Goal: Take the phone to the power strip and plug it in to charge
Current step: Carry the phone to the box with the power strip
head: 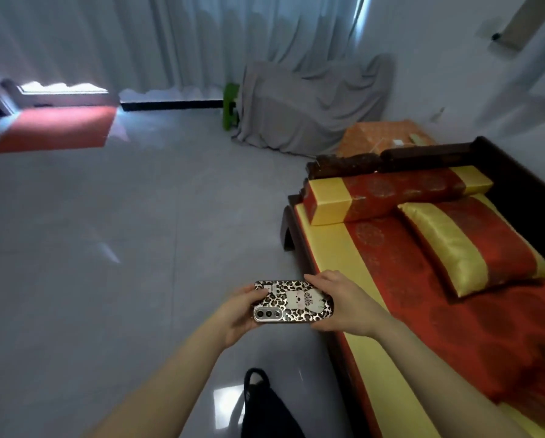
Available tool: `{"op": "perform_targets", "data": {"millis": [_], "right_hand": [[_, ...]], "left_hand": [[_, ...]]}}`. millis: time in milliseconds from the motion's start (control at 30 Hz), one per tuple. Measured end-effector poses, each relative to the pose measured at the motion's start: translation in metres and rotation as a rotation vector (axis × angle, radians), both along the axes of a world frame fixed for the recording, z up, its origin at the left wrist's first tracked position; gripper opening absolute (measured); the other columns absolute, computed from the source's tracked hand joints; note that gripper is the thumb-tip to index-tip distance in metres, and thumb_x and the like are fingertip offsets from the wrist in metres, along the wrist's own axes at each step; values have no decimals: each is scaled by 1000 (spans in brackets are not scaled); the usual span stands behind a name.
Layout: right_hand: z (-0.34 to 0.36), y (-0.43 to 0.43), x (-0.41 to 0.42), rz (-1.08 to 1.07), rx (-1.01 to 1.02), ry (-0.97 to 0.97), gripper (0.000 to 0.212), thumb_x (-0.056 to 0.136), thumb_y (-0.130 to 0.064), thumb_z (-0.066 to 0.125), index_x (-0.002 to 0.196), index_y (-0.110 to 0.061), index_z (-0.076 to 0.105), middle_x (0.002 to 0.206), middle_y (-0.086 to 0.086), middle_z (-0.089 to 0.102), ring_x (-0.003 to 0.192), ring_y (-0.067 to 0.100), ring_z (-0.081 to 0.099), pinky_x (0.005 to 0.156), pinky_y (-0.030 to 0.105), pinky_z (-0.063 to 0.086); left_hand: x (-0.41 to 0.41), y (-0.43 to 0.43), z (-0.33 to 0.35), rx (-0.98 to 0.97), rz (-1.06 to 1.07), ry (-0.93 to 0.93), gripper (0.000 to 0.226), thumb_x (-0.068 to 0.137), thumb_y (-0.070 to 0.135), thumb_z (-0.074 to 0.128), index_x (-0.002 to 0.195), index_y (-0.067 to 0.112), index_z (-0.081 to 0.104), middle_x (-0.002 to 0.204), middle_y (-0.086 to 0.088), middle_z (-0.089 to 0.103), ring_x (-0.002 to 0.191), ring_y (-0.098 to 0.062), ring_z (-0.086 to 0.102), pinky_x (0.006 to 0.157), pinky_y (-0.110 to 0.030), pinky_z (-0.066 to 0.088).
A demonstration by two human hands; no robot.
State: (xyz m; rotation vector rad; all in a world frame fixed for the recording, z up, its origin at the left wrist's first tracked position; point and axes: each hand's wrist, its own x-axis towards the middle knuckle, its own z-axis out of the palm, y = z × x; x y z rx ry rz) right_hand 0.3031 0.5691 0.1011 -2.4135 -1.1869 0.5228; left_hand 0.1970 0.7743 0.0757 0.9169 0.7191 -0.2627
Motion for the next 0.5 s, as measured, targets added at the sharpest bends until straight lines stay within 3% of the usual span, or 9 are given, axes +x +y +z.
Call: {"op": "perform_targets", "data": {"millis": [100,267,500], "right_hand": [[-1,54,54,-5,32,14,91,63,-43,83,140,-19,42,124,3,53,113,18,45,100,31,38],[9,148,145,-49,96,26,91,61,-38,85,139,-20,42,126,-2,49,115,12,42,96,19,32],[21,285,260,-85,144,22,85,54,-36,88,128,-23,46,110,-11,42,101,7,46,88,22,41]], "left_hand": [[55,56,9,30,3,11,21,90,6,52,110,5,59,93,-11,68,77,-20,66,56,-29,58],[148,151,23,67,2,-22,17,89,6,53,105,7,61,94,-11,68,75,-18,67,59,-29,59],[258,283,30,25,45,-53,20,90,7,53,108,4,61,94,-12,69,75,-20,69,67,-34,61]]}}
